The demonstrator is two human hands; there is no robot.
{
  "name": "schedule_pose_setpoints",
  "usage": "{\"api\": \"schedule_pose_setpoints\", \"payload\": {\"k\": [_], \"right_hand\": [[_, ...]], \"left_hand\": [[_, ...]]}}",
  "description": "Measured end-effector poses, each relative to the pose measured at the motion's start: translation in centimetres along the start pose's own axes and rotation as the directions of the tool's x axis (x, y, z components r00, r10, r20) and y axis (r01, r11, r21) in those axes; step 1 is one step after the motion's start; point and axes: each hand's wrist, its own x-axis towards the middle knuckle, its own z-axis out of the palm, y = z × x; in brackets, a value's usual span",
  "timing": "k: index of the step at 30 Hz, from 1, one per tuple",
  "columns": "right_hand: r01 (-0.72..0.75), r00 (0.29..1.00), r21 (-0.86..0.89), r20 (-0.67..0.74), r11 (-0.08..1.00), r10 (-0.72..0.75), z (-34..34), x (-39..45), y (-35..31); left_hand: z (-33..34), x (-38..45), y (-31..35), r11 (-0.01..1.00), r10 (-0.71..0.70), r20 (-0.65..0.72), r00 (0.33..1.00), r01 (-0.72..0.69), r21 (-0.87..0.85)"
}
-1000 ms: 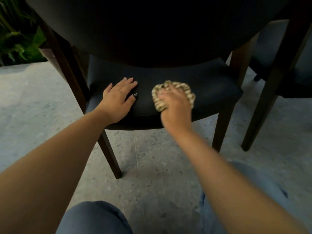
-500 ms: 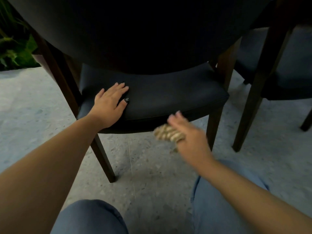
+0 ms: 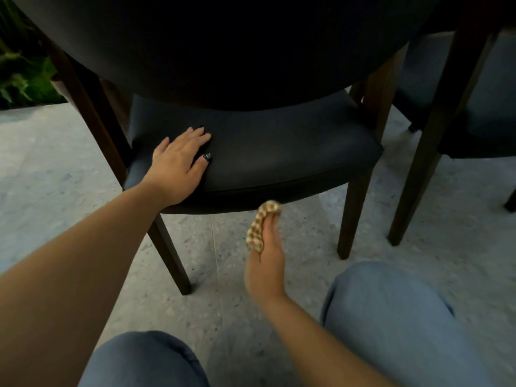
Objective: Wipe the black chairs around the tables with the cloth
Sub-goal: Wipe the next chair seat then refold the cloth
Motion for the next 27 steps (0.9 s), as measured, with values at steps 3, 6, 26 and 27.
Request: {"api": "schedule_pose_setpoints", "payload": {"k": [3, 6, 26, 27], "right_hand": [[-0.228, 0.970, 0.269, -0.015, 0.936, 0.241, -0.5, -0.4, -2.7], [0.120, 0.991, 0.243, -0.093, 0.963, -0.100, -3.0, 0.9, -8.0], [0.827, 0.563, -0.502, 0.746, 0.253, -0.356, -7.5, 8.8, -8.1], [0.795, 0.603, -0.505, 0.722, 0.336, -0.340, -7.7, 8.4, -8.4]], "left_hand": [[0.0, 0.0, -0.1, 1.000, -0.002, -0.006, 1.000, 0.002, -0.002], [0.2, 0.1, -0.1, 1.000, -0.005, -0.019, 1.000, 0.005, -0.003], [0.1, 0.4, -0.2, 0.999, -0.039, 0.001, 0.999, 0.039, 0.017], [0.0, 0.4, 0.0, 0.998, -0.050, 0.033, 0.998, 0.049, 0.035]]}}
